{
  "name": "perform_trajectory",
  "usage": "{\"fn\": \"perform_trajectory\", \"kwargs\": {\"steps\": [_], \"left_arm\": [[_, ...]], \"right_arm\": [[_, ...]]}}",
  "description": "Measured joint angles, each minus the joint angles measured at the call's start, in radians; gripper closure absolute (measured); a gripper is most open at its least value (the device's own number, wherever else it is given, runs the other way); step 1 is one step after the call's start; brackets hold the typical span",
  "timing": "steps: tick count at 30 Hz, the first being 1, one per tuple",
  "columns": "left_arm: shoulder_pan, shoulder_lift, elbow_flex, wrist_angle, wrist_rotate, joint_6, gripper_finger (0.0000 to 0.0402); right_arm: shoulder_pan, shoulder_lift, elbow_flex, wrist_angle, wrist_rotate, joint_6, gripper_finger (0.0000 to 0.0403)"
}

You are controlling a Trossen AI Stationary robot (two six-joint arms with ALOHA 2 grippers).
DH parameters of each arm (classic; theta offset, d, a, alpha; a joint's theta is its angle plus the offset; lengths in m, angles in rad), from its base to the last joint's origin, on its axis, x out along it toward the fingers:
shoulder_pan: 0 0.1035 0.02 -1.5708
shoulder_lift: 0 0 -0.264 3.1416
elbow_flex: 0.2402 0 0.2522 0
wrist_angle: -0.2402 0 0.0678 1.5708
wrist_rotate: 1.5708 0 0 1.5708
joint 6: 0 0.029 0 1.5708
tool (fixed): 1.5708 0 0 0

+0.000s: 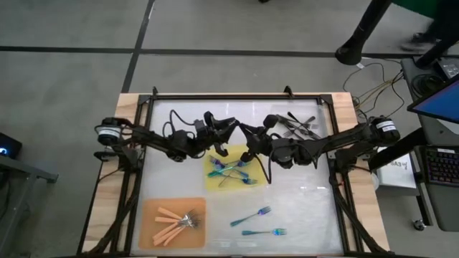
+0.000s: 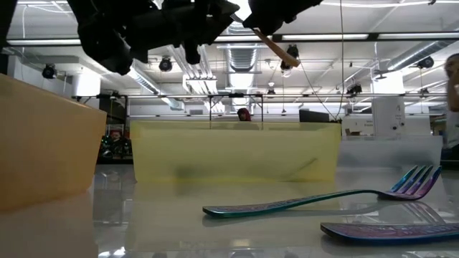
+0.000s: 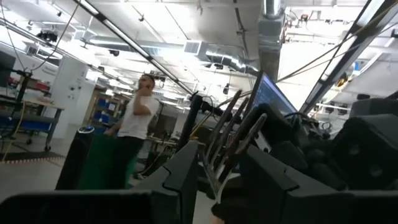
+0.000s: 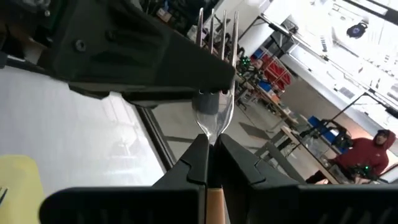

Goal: Sort silverware by color (type)
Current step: Put the orange fork into the orange bin

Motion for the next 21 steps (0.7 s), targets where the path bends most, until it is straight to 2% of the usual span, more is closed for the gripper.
{"fn": "perform_trajectory", "kwargs": {"steps": [6, 13, 18, 21], "left_arm": [[0.000, 0.007, 0.018, -0.002, 0.000, 0.036, 0.0314], [-0.001, 0.002, -0.001, 0.000, -0.018, 0.042, 0.0394], [-0.001, 0.002, -0.001, 0.000, -0.016, 0.036, 0.0400], [-0.002, 0.001, -0.001, -0.001, -0.019, 0.019, 0.0401]], "right_arm": [[0.007, 0.000, 0.002, -0.012, 0.021, -0.031, 0.0390], [0.013, 0.000, 0.002, -0.019, 0.039, -0.041, 0.0390], [0.024, 0.000, 0.002, -0.020, 0.042, -0.032, 0.0386], [0.033, -0.001, 0.002, -0.038, 0.041, -0.044, 0.0363]]}}
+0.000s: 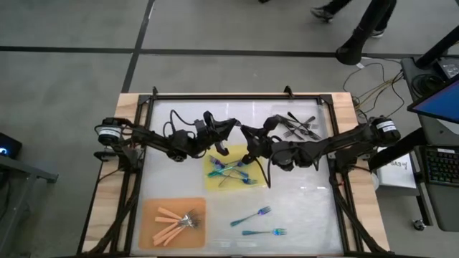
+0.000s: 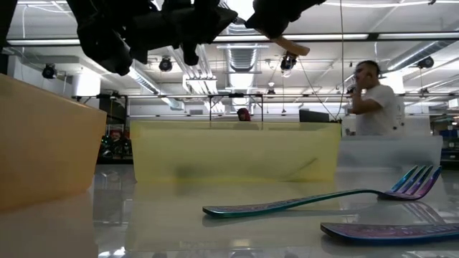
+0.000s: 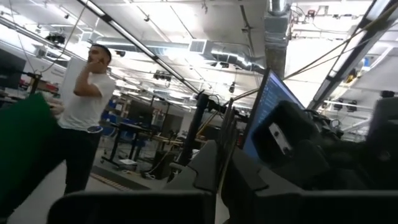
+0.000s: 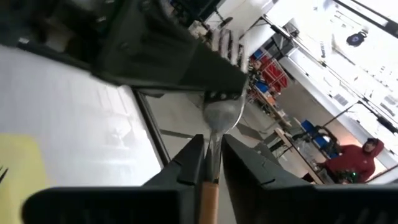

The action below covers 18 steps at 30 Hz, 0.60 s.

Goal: Sort silverware by color (type)
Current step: Put the orange fork into the orange bin

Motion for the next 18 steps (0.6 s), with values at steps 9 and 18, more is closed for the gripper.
{"fn": "perform_trajectory", "kwargs": {"steps": [9, 18], "left_arm": [[0.000, -0.009, -0.026, 0.007, -0.043, 0.004, 0.0401], [-0.013, -0.094, -0.121, 0.014, -0.078, -0.036, 0.0401]], "right_arm": [[0.092, -0.022, 0.063, -0.201, 0.202, 0.080, 0.0302], [0.255, -0.045, 0.238, -0.845, 0.305, 0.638, 0.0298]]}}
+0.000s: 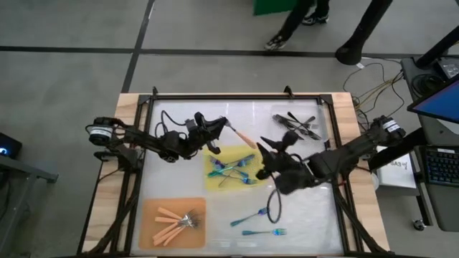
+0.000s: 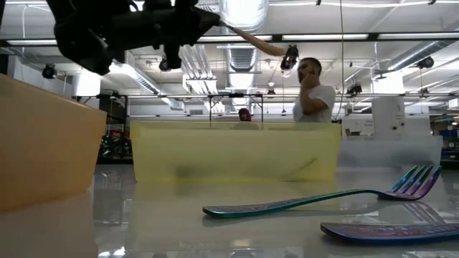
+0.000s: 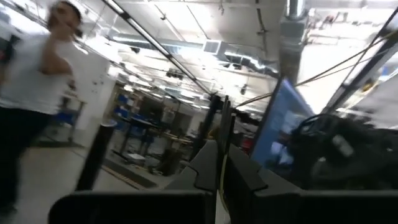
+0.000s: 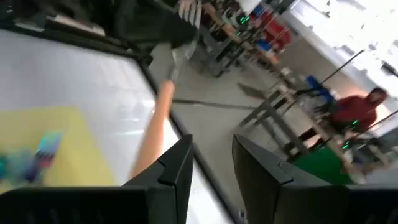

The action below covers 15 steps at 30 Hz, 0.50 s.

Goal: Sort silverware by color (type)
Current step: Put the orange fork into the orange bin

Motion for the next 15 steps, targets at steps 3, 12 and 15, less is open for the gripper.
{"fn": "perform_trajectory", "kwargs": {"steps": [3, 12, 15], "left_arm": [[-0.031, -0.034, -0.050, -0.005, 0.022, -0.094, 0.0401], [-0.272, -0.051, -0.110, -0.013, 0.170, -0.365, 0.0401], [-0.382, -0.052, -0.097, -0.021, 0.165, -0.398, 0.0401]], "right_arm": [[0.047, 0.002, 0.064, -0.250, -0.008, 0.238, 0.0298], [0.119, 0.003, 0.104, -0.470, -0.163, 0.503, 0.0299], [0.123, 0.003, 0.091, -0.470, -0.197, 0.532, 0.0303]]}}
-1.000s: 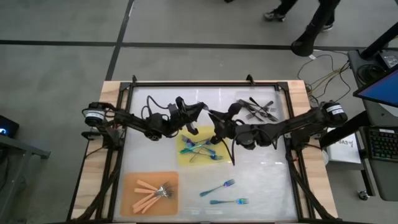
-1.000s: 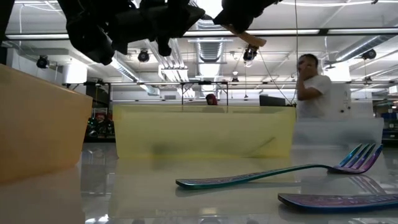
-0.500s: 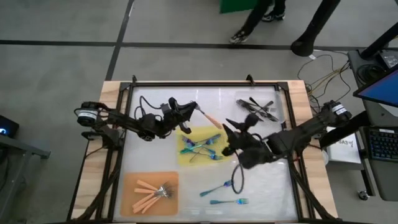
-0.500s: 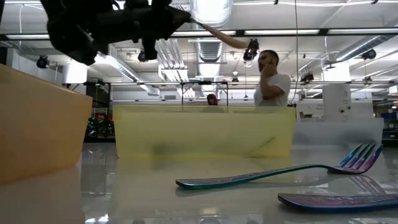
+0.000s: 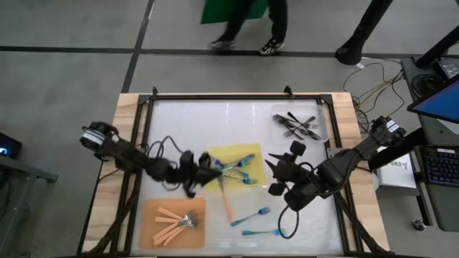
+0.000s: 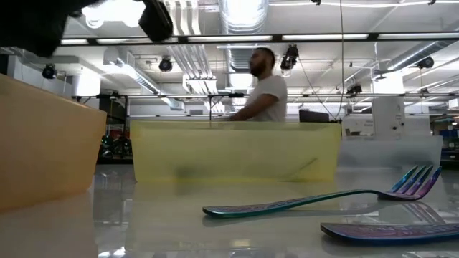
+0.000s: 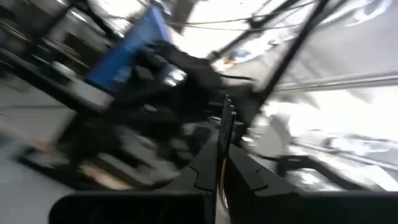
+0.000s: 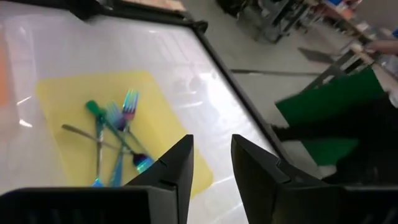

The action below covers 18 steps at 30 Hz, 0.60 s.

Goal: Sort silverware by color (type)
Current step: Put the orange fork into the orange bin

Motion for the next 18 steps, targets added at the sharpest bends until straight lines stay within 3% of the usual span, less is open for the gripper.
{"fn": "perform_trajectory", "kwargs": {"steps": [8, 13, 18], "left_arm": [[-0.256, -0.038, 0.048, -0.101, -0.144, -0.031, 0.0401], [-0.361, -0.104, 0.045, -0.347, -0.274, -0.117, 0.0401], [-0.373, -0.238, 0.041, -0.693, -0.388, -0.156, 0.0401]], "right_arm": [[0.001, 0.017, -0.010, -0.005, -0.067, 0.047, 0.0305], [0.001, 0.034, -0.010, -0.002, -0.067, 0.048, 0.0310], [0.001, 0.048, -0.010, 0.002, -0.067, 0.051, 0.0317]]}}
